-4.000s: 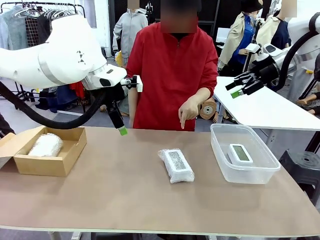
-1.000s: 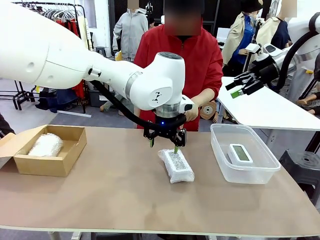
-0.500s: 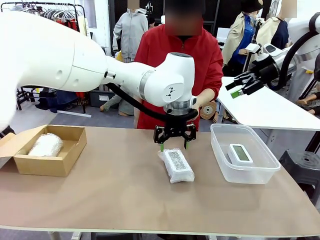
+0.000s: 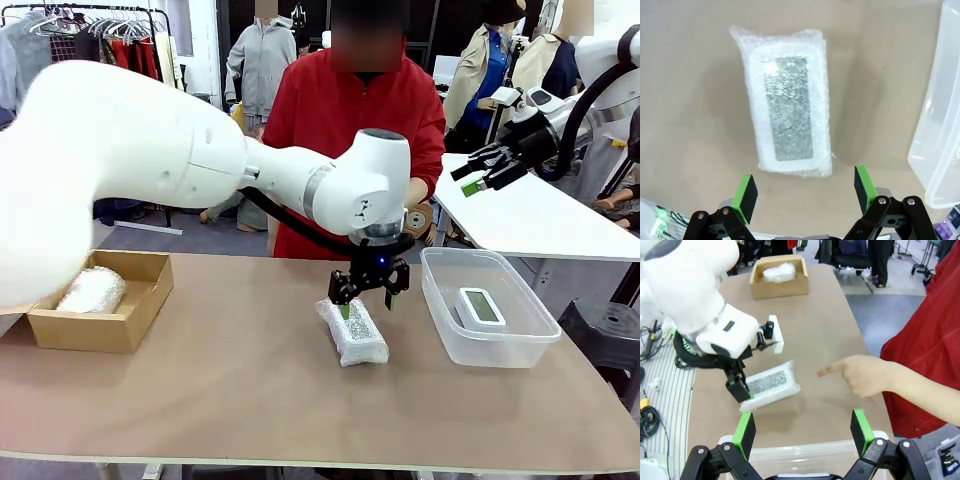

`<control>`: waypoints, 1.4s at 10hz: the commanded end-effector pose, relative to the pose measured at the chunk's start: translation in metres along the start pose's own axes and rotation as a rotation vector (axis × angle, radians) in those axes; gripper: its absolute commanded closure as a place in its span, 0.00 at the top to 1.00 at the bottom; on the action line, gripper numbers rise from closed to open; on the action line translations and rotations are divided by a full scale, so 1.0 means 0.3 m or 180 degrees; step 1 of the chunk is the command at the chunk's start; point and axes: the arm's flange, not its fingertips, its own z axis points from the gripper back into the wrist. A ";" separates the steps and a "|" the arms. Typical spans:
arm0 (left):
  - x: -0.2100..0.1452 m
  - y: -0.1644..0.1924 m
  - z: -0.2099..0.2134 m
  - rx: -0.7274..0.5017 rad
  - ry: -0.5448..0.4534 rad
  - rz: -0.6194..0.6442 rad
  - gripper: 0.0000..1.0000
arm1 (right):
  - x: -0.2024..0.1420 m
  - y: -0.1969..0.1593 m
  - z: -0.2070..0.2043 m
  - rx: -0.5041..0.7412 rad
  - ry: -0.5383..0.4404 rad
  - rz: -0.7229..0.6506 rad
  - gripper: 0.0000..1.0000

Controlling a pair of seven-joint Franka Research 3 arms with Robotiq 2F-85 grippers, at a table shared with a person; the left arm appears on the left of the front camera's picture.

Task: Separate and place wrapped and unwrapped clocks.
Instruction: Pick up the Digital clock indicated by the person.

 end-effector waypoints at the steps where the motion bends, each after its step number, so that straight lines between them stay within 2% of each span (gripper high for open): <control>1: 0.013 -0.021 -0.013 0.0018 -0.0091 -0.0034 1.00 | 0.009 0.001 0.002 -0.0009 0.0000 0.0005 1.00; 6: 0.039 -0.017 -0.072 0.0079 -0.0223 -0.0077 1.00 | 0.009 0.001 0.002 -0.0009 0.0000 0.0005 1.00; 14: 0.090 0.028 -0.120 0.0131 -0.0225 -0.0012 1.00 | 0.009 0.001 0.002 -0.0009 0.0000 0.0005 1.00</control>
